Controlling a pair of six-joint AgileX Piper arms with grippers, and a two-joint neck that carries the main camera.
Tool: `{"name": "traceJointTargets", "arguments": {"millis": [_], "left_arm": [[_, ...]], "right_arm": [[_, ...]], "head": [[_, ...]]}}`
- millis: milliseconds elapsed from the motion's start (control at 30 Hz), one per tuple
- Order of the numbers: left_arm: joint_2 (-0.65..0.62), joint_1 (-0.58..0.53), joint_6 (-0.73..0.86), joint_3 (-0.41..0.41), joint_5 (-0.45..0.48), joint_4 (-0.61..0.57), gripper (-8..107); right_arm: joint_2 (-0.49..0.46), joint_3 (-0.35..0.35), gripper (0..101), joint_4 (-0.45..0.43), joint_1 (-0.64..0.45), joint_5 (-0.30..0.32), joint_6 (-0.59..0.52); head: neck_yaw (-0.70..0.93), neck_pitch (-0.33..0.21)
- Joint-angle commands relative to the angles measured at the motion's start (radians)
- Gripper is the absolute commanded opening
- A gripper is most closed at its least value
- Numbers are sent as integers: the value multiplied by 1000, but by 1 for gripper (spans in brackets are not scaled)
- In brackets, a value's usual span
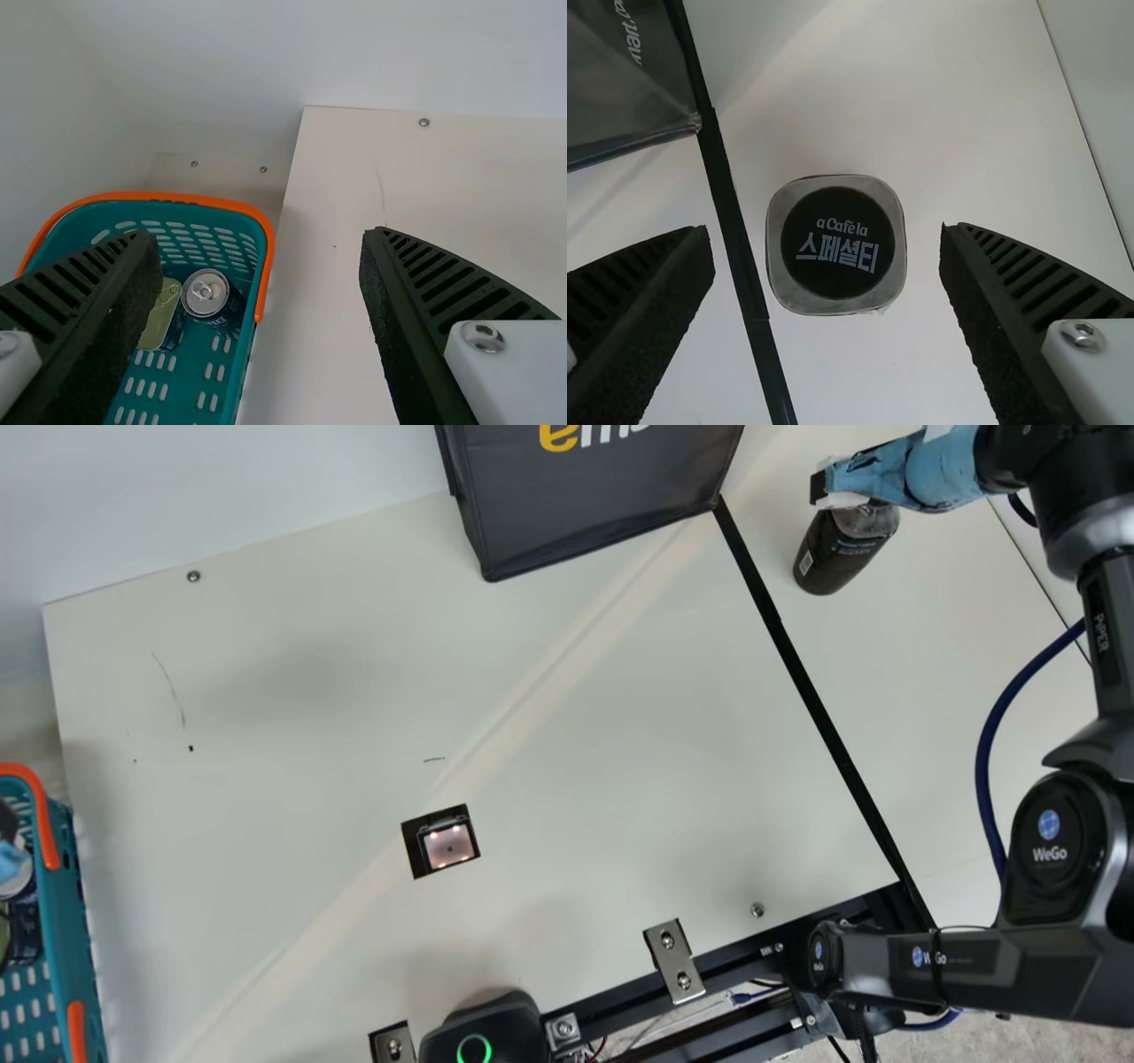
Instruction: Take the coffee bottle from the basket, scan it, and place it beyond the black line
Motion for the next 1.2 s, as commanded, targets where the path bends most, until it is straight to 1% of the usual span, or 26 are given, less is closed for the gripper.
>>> {"name": "traceJointTargets", "arguments": {"millis": [0,467,767,933,1167], "left_arm": [[0,0,0,0,0,0,90],[0,0,0,0,0,0,90],[0,0,0,0,0,0,90],[0,0,0,0,0,0,90],[0,0,0,0,0,0,90]], "right_arm": [[-2,-3,91,0,1,6,3],[-21,-32,91,-5,20,44,15],[-56,-41,91,2,47,68,23],[-83,-31,91,7,67,79,24],[-137,12,91,12,107,85,25]], "head": [[-1,-26],[-1,-26],[-1,-26],[-1,-26],[-1,-26]]}}
